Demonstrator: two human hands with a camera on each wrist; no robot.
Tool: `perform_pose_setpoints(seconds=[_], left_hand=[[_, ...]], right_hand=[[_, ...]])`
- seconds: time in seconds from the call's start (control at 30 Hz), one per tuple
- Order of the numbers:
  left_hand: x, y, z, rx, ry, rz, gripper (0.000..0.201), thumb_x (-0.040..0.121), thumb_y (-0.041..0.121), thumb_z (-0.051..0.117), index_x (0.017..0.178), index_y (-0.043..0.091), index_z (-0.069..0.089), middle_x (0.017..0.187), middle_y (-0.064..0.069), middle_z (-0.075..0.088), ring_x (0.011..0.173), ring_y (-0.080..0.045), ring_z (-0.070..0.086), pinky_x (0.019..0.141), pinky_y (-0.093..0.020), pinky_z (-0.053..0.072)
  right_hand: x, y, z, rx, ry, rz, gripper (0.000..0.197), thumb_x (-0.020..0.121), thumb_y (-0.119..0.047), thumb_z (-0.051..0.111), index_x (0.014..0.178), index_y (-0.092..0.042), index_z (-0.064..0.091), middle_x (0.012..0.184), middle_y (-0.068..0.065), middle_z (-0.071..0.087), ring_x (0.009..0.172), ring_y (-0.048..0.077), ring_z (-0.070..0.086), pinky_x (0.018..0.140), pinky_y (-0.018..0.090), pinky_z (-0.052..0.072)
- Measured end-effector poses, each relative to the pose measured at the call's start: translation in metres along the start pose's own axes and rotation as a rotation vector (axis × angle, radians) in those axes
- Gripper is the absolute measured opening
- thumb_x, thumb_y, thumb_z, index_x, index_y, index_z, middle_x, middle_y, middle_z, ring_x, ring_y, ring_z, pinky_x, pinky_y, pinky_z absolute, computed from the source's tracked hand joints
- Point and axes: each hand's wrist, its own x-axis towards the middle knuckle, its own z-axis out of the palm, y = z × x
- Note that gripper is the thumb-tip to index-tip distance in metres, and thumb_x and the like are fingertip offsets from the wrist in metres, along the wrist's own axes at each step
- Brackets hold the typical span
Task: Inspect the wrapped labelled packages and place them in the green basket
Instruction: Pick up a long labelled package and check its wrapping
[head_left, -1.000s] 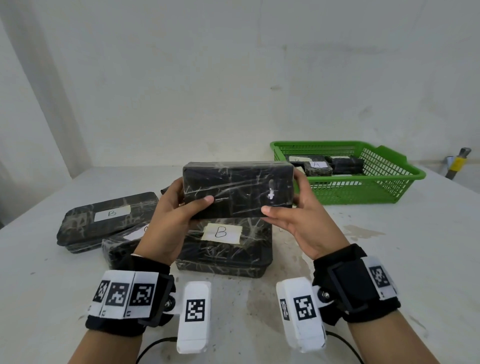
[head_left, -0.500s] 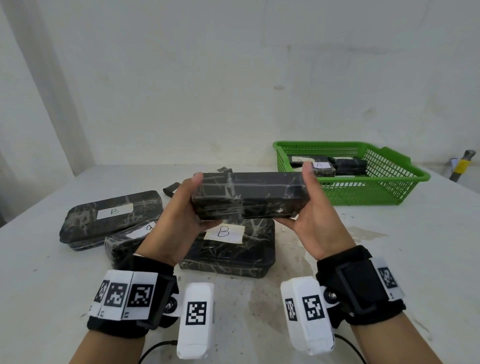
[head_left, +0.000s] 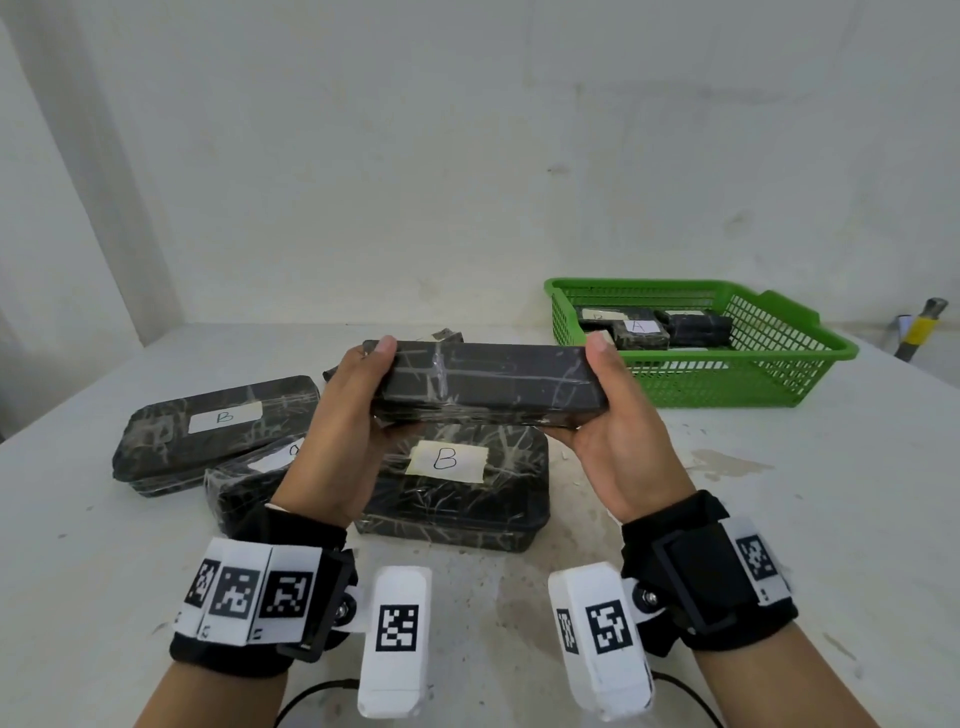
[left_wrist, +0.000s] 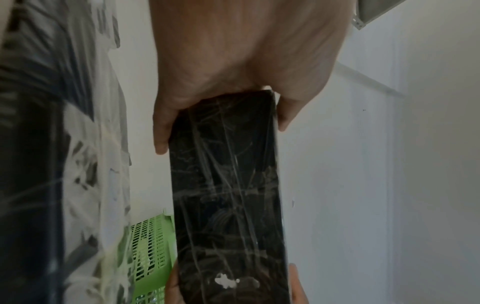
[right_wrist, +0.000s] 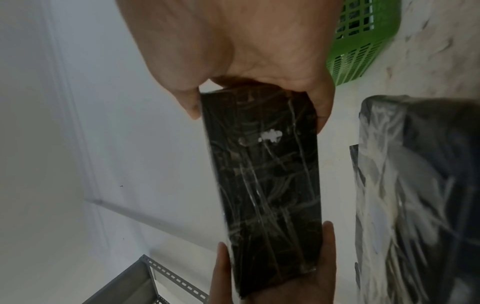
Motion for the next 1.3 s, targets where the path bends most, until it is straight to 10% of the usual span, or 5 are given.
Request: perform_pose_setpoints(seconds=[0.4,0.67,0.87,1.07,1.3], left_hand=[[-0.002,0.000,0.002,0.080,0.016,0.022,0.018,0.102,0.029,0.047,0.094,0.013,0.050,0.094,-0.003,0.061,0.093,-0.019,0.060,0.085,-0.041,0.051],[-0.003,-0.006,0.005,0.101,-0.017,-0.036,0.022,0.096,0.034,0.052,0.098,0.012,0.052,0.085,0.005,0.072,0.085,-0.011,0.070,0.075,-0.027,0.056],[-0.002,-0.006,0.003,0.152,0.006,-0.042,0.017,0.098,0.032,0.052,0.095,0.015,0.051,0.080,0.010,0.073,0.083,-0.010,0.070,0.068,-0.025,0.055],[-0.007,-0.004,0.007,0.202,0.022,-0.096,0.127,0.056,0.051,0.089,0.155,0.014,0.018,0.141,-0.007,0.051,0.113,-0.018,0.064,0.102,-0.043,0.050],[-0.008,-0.002,0.008,0.172,0.097,-0.064,0.088,0.063,0.026,0.086,0.136,0.027,0.039,0.128,-0.008,0.060,0.096,-0.011,0.070,0.099,-0.041,0.050]], right_hand=[[0.001,0.004,0.000,0.031,0.018,-0.034,0.082,0.079,-0.059,0.056,0.129,0.007,0.046,0.128,0.027,0.058,0.119,0.035,0.060,0.104,0.050,0.048],[0.006,0.007,-0.004,0.009,0.046,-0.023,0.014,0.096,-0.025,0.055,0.095,-0.013,0.049,0.091,0.006,0.064,0.086,0.017,0.065,0.082,0.038,0.056],[0.004,0.011,-0.003,0.004,0.010,-0.026,0.038,0.078,-0.038,0.067,0.100,-0.011,0.051,0.094,0.004,0.066,0.088,0.016,0.067,0.085,0.037,0.057],[0.005,0.010,-0.002,0.001,0.055,-0.033,0.039,0.063,-0.026,0.077,0.090,-0.012,0.053,0.090,0.006,0.066,0.082,0.018,0.069,0.084,0.044,0.058],[0.005,0.014,-0.003,0.046,-0.024,-0.040,0.044,0.068,-0.018,0.085,0.097,-0.012,0.052,0.096,0.007,0.066,0.091,0.021,0.068,0.084,0.038,0.058]])
